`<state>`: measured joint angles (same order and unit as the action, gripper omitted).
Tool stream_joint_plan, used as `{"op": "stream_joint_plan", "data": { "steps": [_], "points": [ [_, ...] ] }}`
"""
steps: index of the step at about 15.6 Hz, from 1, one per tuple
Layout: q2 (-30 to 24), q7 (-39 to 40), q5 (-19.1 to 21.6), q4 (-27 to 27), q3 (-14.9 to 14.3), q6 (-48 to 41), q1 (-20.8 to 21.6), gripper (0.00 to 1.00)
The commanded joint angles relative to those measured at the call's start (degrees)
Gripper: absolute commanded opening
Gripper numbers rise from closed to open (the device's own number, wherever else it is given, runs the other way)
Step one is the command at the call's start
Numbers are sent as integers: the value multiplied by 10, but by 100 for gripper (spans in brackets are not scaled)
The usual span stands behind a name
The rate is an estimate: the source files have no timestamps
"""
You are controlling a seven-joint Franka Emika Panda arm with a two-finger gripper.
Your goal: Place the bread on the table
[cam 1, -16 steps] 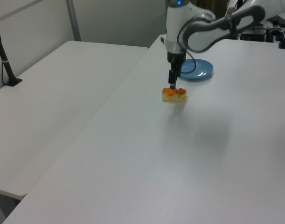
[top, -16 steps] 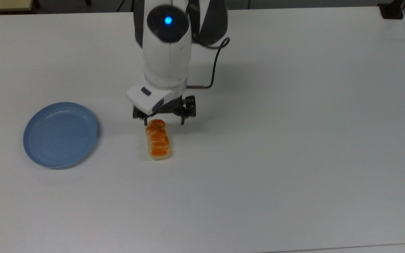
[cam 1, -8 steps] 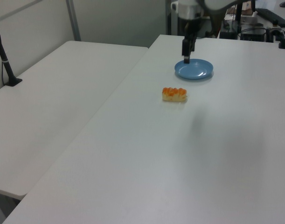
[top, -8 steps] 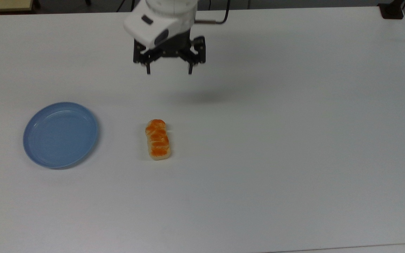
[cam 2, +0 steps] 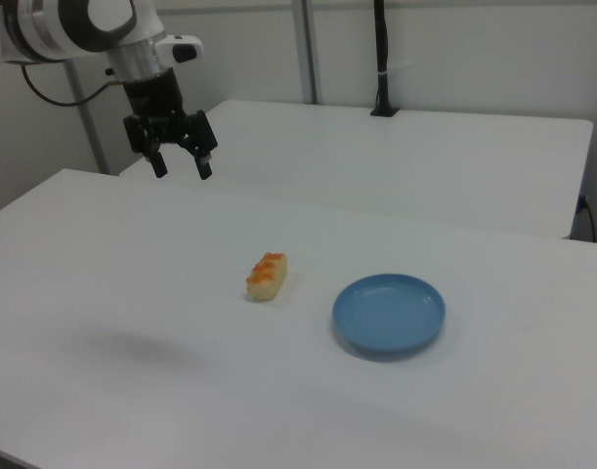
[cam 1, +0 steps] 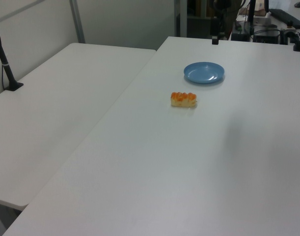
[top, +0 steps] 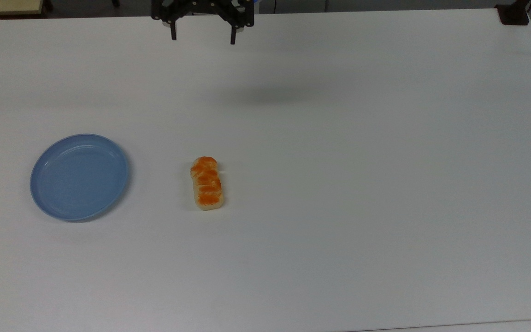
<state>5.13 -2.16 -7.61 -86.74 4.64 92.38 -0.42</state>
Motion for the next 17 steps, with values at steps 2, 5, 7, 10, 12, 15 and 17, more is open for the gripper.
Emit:
{"op": "stream_joint_plan", "data": {
  "steps": [2,5,7,10,12,15,17],
  "points": [
    [-21,-10,29,-22,-2,-14,-5,100],
    [-23,-11,50,-21,-2,-14,-8,100],
    [-23,-10,50,-20,-2,-14,-11,100],
    [-24,-9,50,-20,-2,-14,-11,100],
    [-31,-9,50,-22,-2,-16,-11,100],
    [-35,-10,50,-21,-3,-16,-15,100],
    [-36,-10,50,-21,-3,-17,-16,100]
  ]
}}
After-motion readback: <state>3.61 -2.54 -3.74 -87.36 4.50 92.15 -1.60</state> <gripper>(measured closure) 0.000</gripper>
